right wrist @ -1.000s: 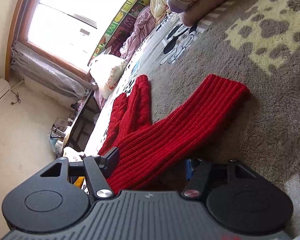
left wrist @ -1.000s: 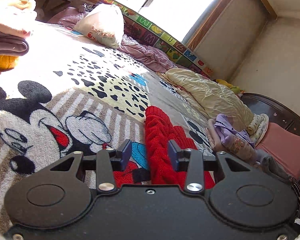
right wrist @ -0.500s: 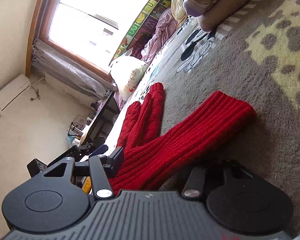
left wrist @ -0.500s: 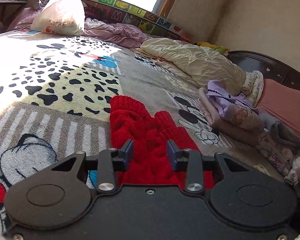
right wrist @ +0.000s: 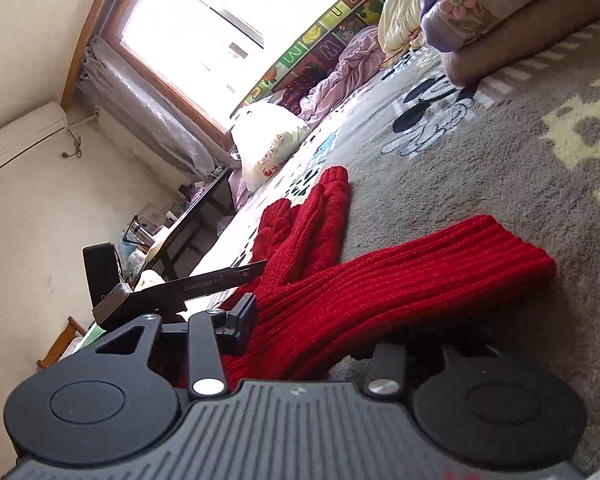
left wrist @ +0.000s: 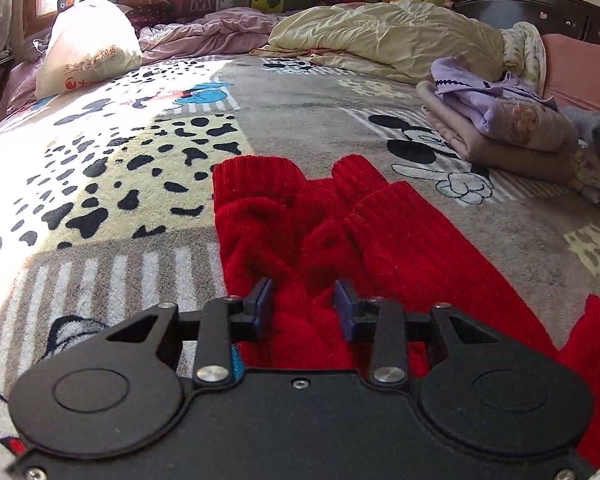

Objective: Fold clothes

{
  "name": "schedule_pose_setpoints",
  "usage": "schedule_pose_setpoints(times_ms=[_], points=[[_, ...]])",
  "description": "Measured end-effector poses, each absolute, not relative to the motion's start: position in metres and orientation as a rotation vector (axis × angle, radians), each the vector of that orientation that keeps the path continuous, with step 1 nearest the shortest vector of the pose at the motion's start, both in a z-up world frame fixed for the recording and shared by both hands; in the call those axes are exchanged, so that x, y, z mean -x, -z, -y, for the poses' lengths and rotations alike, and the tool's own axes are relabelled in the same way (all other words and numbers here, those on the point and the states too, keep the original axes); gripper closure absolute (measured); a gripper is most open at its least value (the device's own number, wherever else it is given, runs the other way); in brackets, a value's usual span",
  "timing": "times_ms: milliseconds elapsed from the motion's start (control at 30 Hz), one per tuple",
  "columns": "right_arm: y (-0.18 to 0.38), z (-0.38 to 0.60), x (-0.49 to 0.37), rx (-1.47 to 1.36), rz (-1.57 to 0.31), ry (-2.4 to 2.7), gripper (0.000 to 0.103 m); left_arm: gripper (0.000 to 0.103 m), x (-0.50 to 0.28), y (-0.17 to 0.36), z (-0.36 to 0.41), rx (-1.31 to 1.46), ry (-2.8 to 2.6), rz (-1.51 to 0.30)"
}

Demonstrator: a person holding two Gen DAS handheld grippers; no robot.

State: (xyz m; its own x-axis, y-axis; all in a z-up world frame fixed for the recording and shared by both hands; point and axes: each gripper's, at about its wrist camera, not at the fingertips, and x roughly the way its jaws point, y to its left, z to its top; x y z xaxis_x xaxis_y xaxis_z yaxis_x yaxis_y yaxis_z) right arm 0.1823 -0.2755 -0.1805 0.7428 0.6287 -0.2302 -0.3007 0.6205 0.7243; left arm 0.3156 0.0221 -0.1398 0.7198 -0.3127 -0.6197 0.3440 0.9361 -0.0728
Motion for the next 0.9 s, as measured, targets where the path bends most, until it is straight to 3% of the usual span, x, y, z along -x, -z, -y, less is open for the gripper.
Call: schedule_pose_setpoints(times_ms=[167, 433, 667, 733, 800, 900], points=[[0.163, 0.245, -0.175, -0.538, -0.49, -0.654, 0.059, 0.068, -0.314, 0.132, -0.026, 0.029, 0.373, -0.654], [0.166, 0.271, -0.176, -0.675, -0.484, -0.559, 0.051, 0.068, -0.315, 0.126, -0.021, 0.103, 0.395, -0.65], [0.179, 0.285, -0.182, -0.763, -0.505, -0.488, 0.052, 0.068, -0.322, 0.135, -0.027, 0.109, 0.36, -0.692], [0.183, 0.286, -0.185, -0.772, -0.521, -0.489, 0.054, 0.068, -0.322, 0.132, -0.031, 0.133, 0.356, -0.683], [0.186, 0.282, -0.188, -0.762, -0.544, -0.514, 0.067, 0.068, -0.321, 0.128, -0.032, 0.15, 0.366, -0.677], [0.184, 0.272, -0.188, -0.713, -0.552, -0.552, 0.069, 0.068, -0.319, 0.123, -0.029, 0.153, 0.39, -0.672]])
